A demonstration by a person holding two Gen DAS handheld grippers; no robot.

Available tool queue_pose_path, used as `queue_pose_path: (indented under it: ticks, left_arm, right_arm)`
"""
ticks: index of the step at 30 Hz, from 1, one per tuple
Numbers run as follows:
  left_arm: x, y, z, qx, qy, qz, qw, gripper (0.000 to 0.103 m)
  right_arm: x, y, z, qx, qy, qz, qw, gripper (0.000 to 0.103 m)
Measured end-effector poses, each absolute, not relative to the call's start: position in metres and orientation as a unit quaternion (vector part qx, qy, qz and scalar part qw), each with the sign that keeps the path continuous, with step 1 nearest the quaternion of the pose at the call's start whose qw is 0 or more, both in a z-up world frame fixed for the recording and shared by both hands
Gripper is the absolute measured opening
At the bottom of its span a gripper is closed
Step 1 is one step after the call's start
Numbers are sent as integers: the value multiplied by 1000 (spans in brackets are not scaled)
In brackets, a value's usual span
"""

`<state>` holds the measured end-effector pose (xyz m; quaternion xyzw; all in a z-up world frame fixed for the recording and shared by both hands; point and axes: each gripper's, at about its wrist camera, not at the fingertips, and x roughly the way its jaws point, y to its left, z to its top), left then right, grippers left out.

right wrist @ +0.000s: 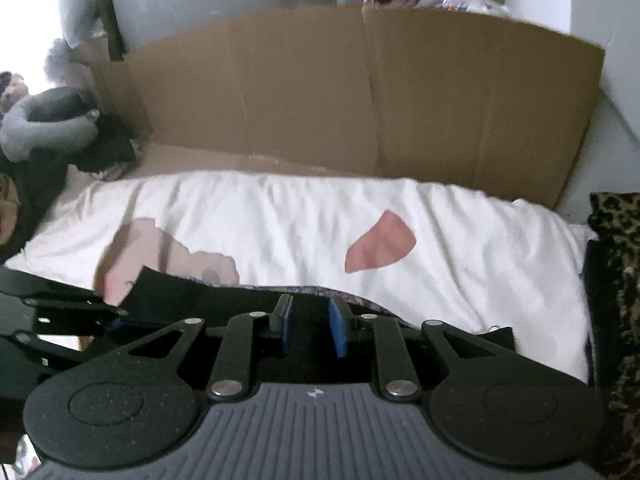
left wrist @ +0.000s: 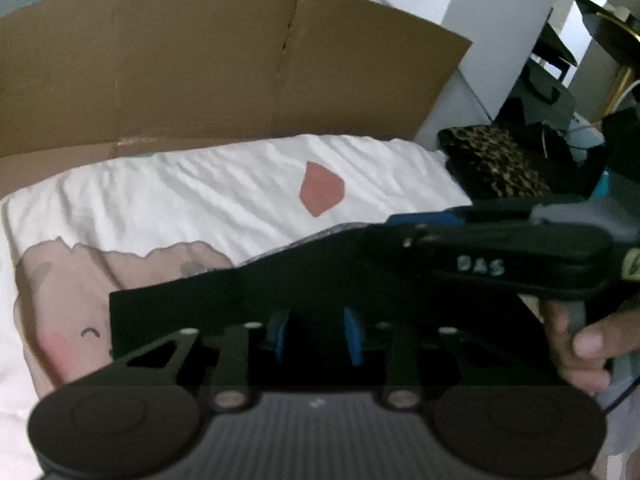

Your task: Fold clothes

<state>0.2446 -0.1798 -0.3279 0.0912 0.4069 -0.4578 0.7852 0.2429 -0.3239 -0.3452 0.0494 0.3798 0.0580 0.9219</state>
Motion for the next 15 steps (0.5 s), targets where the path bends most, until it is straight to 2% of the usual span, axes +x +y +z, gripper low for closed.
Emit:
queue_pose_path:
  ticks: [6,13,14,15]
  left_arm:
    - [237,-178,-328,90,401,-469,782,23]
    - [234,-186,-353,130,403,-463,779,20]
    - [234,-187,-354,135,399,-462,780,18]
    - [234,-188,-354,144,394,-456,785,11]
  right_arm:
    - [221,-313,-345,36,385,69,919,27]
    - [213,-301,-379,-4,416,77,906,27]
    - [213,-301,-381,-9,416,79,906,27]
    - [214,-302,-383,-13,414,80,907,27]
